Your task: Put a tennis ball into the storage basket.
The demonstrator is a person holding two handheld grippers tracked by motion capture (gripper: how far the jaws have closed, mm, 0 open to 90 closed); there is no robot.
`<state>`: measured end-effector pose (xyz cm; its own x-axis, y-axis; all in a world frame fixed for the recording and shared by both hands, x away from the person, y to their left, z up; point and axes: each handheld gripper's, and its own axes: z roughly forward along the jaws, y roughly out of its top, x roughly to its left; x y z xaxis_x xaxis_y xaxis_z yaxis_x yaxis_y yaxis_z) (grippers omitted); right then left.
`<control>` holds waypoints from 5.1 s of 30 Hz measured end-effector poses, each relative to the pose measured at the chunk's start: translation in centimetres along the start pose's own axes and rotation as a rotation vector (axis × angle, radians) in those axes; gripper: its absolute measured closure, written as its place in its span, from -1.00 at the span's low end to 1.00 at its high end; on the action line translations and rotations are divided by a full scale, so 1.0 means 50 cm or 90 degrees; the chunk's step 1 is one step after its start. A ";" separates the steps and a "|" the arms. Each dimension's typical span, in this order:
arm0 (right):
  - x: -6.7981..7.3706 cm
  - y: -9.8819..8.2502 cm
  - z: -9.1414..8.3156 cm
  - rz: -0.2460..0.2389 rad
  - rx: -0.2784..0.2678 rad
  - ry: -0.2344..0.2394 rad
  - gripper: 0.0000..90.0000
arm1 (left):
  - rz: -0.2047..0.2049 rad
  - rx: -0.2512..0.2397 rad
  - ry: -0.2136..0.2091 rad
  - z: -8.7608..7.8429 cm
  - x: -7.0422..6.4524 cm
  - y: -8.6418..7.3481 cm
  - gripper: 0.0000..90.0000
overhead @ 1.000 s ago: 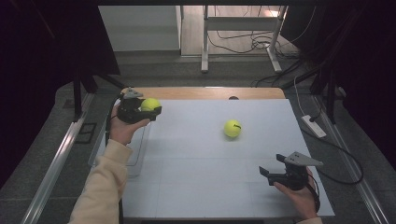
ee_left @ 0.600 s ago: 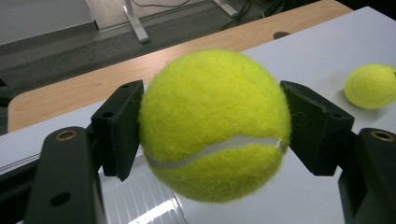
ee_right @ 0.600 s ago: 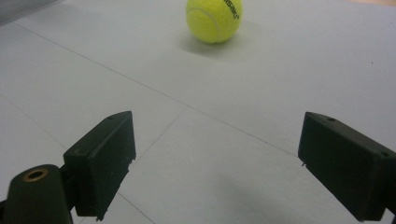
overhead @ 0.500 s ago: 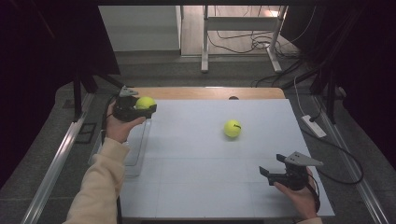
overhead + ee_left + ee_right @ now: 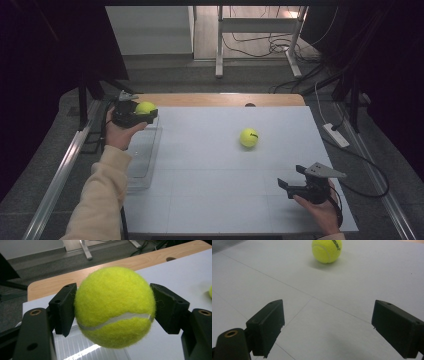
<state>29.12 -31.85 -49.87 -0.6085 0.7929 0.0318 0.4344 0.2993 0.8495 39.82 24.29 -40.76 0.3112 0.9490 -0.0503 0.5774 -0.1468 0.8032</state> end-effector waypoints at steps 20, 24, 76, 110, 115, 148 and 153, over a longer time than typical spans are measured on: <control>0.003 0.001 -0.002 -0.004 -0.003 0.001 -0.75 | -0.023 0.019 0.050 0.003 0.053 -0.016 -0.40; 0.002 0.001 -0.002 -0.002 -0.002 0.003 -0.75 | -0.024 0.023 0.059 0.005 0.057 -0.017 -0.40; -0.001 -0.002 -0.002 -0.003 0.001 0.000 -0.75 | -0.030 0.211 0.093 0.084 0.119 -0.067 -0.40; -0.002 -0.003 -0.002 -0.002 0.002 0.000 -0.75 | -0.032 0.095 0.012 0.002 0.098 -0.052 -0.81; -0.002 -0.003 0.001 -0.004 0.006 0.001 -0.75 | -0.024 0.077 -0.021 -0.010 0.083 -0.056 -0.82; -0.006 -0.005 0.006 -0.002 0.008 -0.002 -0.74 | 0.043 -0.002 -0.154 -0.039 -0.044 -0.040 -0.82; -0.006 -0.005 0.006 -0.003 0.008 -0.001 -0.74 | 0.050 0.001 -0.164 -0.035 -0.060 -0.043 -0.82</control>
<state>29.36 -32.00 -50.25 -0.6093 0.7925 0.0268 0.4398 0.3095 0.8431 36.33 22.23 -41.28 0.5361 0.8329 -0.1376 0.5454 -0.2174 0.8095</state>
